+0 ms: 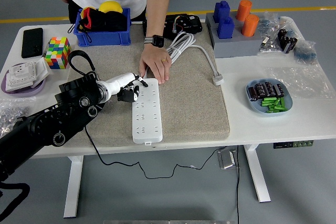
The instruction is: Pull the plug out,throw it away,press the button
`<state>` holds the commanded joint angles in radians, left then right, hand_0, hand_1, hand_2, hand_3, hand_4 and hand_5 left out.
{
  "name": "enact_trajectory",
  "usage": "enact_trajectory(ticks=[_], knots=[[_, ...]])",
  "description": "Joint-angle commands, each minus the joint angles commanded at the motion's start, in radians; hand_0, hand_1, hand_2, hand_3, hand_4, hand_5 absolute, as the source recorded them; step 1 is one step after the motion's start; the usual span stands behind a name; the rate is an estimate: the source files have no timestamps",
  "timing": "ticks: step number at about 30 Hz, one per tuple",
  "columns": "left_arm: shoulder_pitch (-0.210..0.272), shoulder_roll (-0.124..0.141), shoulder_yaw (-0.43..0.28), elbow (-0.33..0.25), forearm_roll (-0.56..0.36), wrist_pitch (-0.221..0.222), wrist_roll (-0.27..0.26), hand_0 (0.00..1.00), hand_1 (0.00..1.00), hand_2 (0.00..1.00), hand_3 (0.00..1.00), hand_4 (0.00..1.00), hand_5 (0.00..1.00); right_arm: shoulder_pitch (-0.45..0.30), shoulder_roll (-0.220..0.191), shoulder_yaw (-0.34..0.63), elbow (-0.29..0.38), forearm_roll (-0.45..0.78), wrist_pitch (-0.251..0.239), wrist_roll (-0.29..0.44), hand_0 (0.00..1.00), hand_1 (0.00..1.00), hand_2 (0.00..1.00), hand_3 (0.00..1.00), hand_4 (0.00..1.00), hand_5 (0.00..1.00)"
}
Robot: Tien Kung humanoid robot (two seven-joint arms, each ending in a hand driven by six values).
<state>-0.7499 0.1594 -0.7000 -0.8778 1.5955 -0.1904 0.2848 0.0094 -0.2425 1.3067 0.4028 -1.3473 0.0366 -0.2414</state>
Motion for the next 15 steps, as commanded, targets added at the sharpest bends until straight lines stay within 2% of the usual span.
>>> enact_trajectory(ticks=[4, 8, 15], knots=[[-0.002, -0.002, 0.0, 0.006, 0.003, 0.002, -0.001, 0.083, 0.074, 0.151, 0.813, 0.002, 0.002, 0.0, 0.001, 0.002, -0.001, -0.001, 0.0, 0.0, 0.755, 0.705, 0.717, 0.728, 0.772, 0.657], [0.002, 0.004, -0.029, -0.009, 0.014, 0.003, -0.002, 0.082, 0.074, 0.151, 0.813, 0.002, 0.002, -0.002, 0.001, 0.004, 0.0, -0.001, 0.0, 0.0, 0.755, 0.705, 0.717, 0.728, 0.772, 0.657], [0.011, 0.016, -0.056, -0.063, 0.015, -0.002, -0.001, 0.083, 0.074, 0.151, 0.812, 0.002, 0.002, -0.004, 0.001, 0.004, 0.0, -0.002, 0.0, 0.0, 0.755, 0.705, 0.717, 0.728, 0.772, 0.656]])
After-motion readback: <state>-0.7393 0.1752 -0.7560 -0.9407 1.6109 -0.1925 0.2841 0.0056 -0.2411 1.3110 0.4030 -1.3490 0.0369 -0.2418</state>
